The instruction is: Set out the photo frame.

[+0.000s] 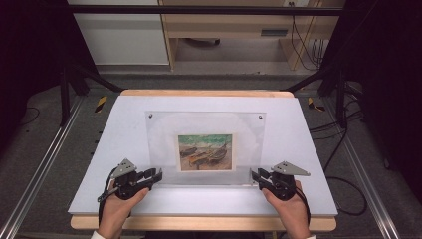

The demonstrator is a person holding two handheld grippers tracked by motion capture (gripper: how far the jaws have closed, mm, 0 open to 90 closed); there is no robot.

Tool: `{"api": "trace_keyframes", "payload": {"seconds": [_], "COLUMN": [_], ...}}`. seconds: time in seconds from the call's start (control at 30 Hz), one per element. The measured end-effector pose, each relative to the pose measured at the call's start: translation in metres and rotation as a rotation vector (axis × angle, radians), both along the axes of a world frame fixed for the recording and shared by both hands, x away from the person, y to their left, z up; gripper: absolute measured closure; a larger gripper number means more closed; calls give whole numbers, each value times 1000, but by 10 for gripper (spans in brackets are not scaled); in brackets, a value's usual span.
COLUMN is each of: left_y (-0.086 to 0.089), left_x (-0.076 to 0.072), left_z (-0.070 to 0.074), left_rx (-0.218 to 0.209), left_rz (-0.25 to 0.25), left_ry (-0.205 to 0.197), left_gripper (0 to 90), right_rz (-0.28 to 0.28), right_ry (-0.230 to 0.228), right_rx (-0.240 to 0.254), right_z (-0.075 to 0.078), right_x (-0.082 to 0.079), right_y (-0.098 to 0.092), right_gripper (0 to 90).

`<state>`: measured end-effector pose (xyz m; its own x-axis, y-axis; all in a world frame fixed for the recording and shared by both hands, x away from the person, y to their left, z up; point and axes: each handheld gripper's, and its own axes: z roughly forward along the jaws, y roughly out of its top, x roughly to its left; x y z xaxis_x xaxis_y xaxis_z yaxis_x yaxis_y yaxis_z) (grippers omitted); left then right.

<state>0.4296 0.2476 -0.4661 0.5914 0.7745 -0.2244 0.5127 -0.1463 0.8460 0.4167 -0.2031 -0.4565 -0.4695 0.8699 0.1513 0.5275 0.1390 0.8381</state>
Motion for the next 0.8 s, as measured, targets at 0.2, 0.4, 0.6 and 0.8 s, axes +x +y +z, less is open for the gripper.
{"api": "trace_keyframes", "payload": {"seconds": [0.2,0.4,0.6,0.8], "left_y": [-1,-2,-2,-2], "left_x": [-1,-5,-5,-6], "left_z": [0,-1,-1,-1], "left_rx": [2,22,31,31], "left_rz": [6,0,0,1], "left_ry": [8,13,11,7], "left_gripper": [607,602,598,597], "right_rz": [-3,2,4,2], "right_ry": [1,7,12,12], "right_rx": [-4,-11,-14,-20], "right_z": [0,-1,-2,-2], "right_x": [-1,-4,-6,-6], "right_y": [1,1,2,2], "right_gripper": [688,687,686,685]}}
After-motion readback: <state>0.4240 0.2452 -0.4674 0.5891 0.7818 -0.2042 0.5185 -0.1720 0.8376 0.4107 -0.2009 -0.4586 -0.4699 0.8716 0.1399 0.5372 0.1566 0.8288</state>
